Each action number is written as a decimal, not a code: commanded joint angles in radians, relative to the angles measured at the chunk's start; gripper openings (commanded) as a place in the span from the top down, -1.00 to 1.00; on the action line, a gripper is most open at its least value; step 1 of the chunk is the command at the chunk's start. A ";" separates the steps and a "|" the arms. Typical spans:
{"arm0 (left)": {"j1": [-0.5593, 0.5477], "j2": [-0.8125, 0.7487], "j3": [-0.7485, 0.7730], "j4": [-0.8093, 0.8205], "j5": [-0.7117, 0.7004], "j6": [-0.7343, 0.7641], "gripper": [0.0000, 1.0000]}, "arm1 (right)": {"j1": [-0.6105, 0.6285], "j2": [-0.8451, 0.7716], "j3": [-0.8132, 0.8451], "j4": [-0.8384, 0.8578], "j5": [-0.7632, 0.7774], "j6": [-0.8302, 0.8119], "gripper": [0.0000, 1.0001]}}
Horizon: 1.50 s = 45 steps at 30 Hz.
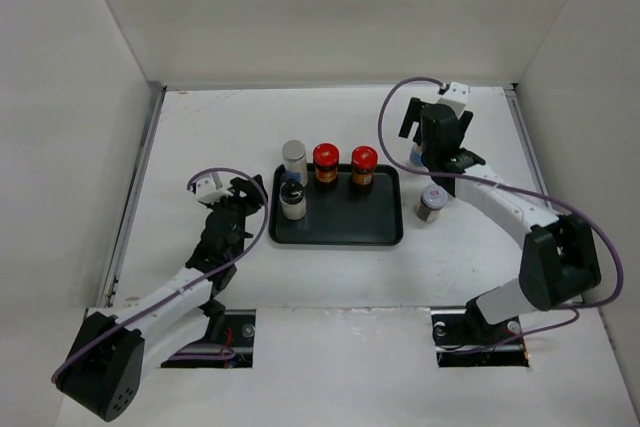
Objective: Organize the condiment bottles
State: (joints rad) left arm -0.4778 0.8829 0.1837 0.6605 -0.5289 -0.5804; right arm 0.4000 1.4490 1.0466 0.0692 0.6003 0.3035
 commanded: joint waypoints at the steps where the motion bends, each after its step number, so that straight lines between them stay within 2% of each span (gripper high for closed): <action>1: 0.011 -0.036 -0.009 0.080 -0.008 -0.021 -0.23 | -0.029 0.069 0.044 -0.072 -0.046 -0.037 -1.00; 8: 0.014 -0.033 -0.012 0.076 -0.002 -0.022 -0.28 | -0.068 0.125 0.069 -0.066 -0.030 -0.037 -1.00; 10: 0.009 -0.021 -0.009 0.076 0.001 -0.024 -0.29 | -0.069 0.143 0.066 -0.060 -0.046 -0.027 -0.94; 13: 0.011 -0.002 -0.007 0.086 0.003 -0.024 -0.29 | -0.069 0.172 0.072 -0.057 -0.050 -0.021 -0.66; 17: 0.011 0.014 -0.006 0.088 0.003 -0.029 -0.29 | -0.068 0.154 0.060 -0.008 -0.040 -0.012 -0.16; 21: 0.018 0.031 -0.003 0.090 0.001 -0.029 -0.29 | -0.033 0.050 0.006 0.084 -0.019 -0.027 0.04; 26: 0.020 0.028 -0.004 0.091 0.003 -0.030 -0.29 | 0.053 -0.058 -0.052 0.092 -0.017 -0.023 0.07; 31: 0.017 0.036 -0.003 0.091 0.004 -0.030 -0.29 | 0.137 -0.099 -0.103 0.098 -0.016 -0.018 0.07; 37: 0.015 0.047 0.000 0.094 0.007 -0.032 -0.30 | 0.217 -0.055 -0.114 0.110 -0.023 -0.003 0.06; 45: 0.012 0.033 -0.004 0.096 0.009 -0.032 -0.30 | 0.263 0.024 -0.089 0.116 -0.050 0.026 0.08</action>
State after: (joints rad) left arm -0.4603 0.9298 0.1768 0.7052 -0.5285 -0.6029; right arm 0.6380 1.4704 0.9199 0.0757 0.5594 0.2993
